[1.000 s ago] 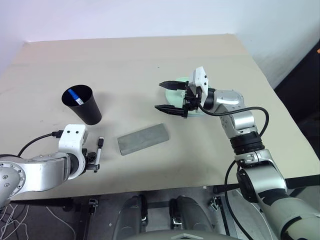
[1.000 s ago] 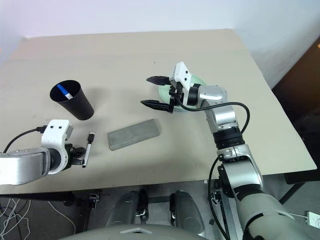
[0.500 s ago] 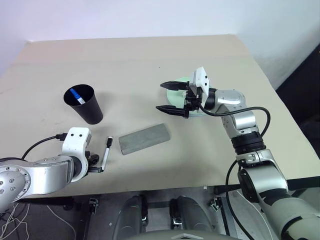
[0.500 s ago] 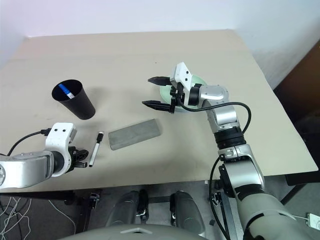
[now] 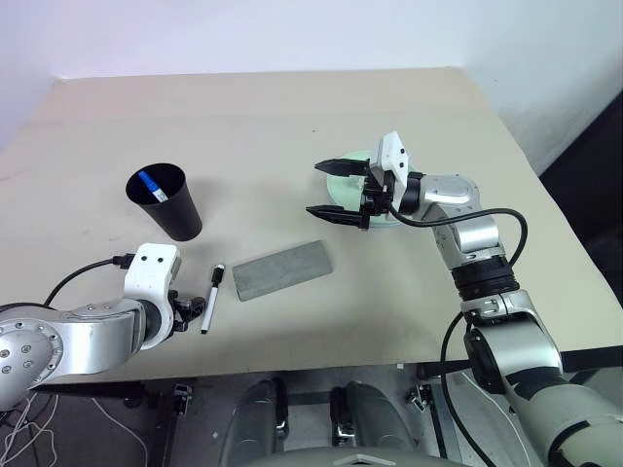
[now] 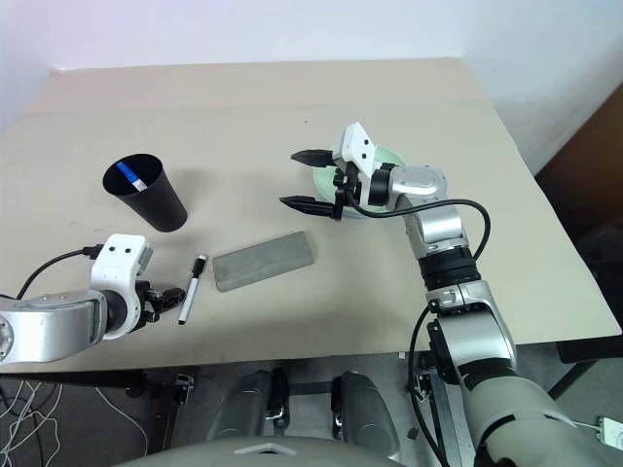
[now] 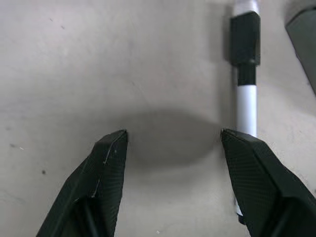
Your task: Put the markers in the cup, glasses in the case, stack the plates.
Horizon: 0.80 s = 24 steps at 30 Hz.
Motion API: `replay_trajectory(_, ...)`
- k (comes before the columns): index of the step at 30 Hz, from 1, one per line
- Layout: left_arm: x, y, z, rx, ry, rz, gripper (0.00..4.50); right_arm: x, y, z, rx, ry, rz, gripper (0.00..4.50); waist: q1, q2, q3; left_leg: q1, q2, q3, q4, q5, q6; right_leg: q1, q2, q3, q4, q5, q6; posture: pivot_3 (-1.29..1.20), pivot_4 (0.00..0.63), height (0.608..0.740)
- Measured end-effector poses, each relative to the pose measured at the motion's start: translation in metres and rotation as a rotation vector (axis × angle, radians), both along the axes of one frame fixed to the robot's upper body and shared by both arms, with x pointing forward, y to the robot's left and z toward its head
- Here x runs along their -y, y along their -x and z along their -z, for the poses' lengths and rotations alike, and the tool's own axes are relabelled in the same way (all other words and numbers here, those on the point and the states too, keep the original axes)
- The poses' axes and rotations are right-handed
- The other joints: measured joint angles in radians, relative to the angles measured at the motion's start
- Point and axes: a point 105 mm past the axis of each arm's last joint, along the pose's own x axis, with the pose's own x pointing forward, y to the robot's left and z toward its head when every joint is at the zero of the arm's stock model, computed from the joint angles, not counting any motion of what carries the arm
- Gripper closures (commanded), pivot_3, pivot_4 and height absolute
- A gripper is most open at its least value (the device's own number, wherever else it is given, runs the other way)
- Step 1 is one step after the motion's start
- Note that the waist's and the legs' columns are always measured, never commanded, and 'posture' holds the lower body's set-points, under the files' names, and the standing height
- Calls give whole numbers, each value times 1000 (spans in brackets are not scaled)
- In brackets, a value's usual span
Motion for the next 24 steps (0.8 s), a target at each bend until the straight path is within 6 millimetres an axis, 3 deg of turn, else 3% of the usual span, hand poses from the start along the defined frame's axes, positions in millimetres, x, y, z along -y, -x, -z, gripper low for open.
replay_trajectory(10,12,-8,-20,57,32,28,1564,0,0,0,0,1,-1,264,2,0,0,0,0,0,0,0,0,0,0,0,0,0,0,0,150,715)
replay_trajectory(17,26,0,4,-24,71,38,1564,1,0,0,2,2,4,264,2,0,0,0,0,0,1,0,0,1,0,0,0,0,0,0,150,715)
replay_trajectory(24,28,-1,7,-2,57,27,1564,2,-2,0,3,3,15,264,3,0,0,3,0,0,2,0,0,4,0,0,0,0,0,0,150,715)
